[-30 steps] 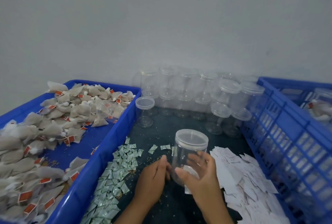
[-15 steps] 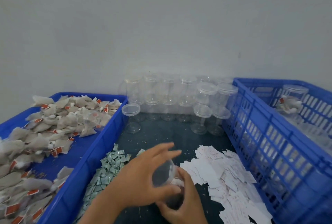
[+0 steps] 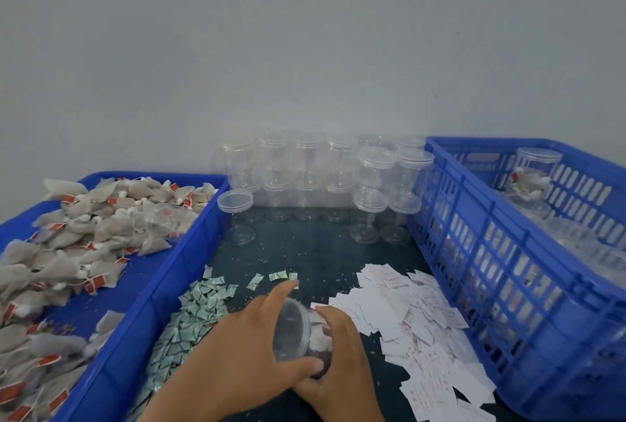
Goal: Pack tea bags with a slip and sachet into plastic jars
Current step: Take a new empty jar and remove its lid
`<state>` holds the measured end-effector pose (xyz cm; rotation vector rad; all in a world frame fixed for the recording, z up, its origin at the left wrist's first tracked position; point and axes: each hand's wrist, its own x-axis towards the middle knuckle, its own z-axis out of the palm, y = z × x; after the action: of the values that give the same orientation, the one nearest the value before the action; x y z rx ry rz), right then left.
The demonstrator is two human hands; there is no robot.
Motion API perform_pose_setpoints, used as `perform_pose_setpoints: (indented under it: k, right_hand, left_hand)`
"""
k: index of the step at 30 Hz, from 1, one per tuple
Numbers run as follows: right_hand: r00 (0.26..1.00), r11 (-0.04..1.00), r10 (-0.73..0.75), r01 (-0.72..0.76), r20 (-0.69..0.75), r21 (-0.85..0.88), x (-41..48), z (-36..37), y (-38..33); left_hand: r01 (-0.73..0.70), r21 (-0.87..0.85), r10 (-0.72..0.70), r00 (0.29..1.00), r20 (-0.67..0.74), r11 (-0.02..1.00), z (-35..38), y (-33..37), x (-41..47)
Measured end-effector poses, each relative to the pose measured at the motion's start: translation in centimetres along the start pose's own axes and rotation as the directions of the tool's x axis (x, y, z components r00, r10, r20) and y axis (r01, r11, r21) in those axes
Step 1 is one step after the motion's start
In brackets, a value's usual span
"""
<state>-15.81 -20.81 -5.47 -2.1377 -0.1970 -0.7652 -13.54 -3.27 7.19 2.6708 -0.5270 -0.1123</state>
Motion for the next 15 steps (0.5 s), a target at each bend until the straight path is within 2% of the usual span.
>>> perform_pose_setpoints:
  k: [3,6,9,13,15]
  right_hand:
    - [1.000,1.000,-0.008,0.008,0.007,0.000,0.2,0.1,-0.1]
    - [1.000,0.999,-0.029,0.029,0.012,-0.017,0.1,0.4,-0.4]
    - [0.997,1.000,0.007,-0.007,0.071,-0.003,-0.1,0.3,-0.4]
    - [0.995,0.994,0.076,-0.081,0.071,0.080,0.0,0.0,0.0]
    - [0.993,0.989,0.105,-0.110,0.059,0.100,0.0,-0.1,0.2]
  left_hand:
    - [0.016,-0.036,-0.017,0.999,-0.034,0.999,-0.4,-0.4,0.1]
    - [0.067,-0.001,-0.067,0.993,-0.096,0.998,-0.3,-1.0,0.4]
    - [0.089,0.012,-0.087,0.987,-0.132,0.996,0.2,-0.7,0.5]
    - [-0.149,0.085,0.154,0.987,-0.046,0.985,0.2,-0.6,0.8]
    - [-0.182,0.093,0.186,0.982,-0.037,0.979,-0.3,-0.7,1.0]
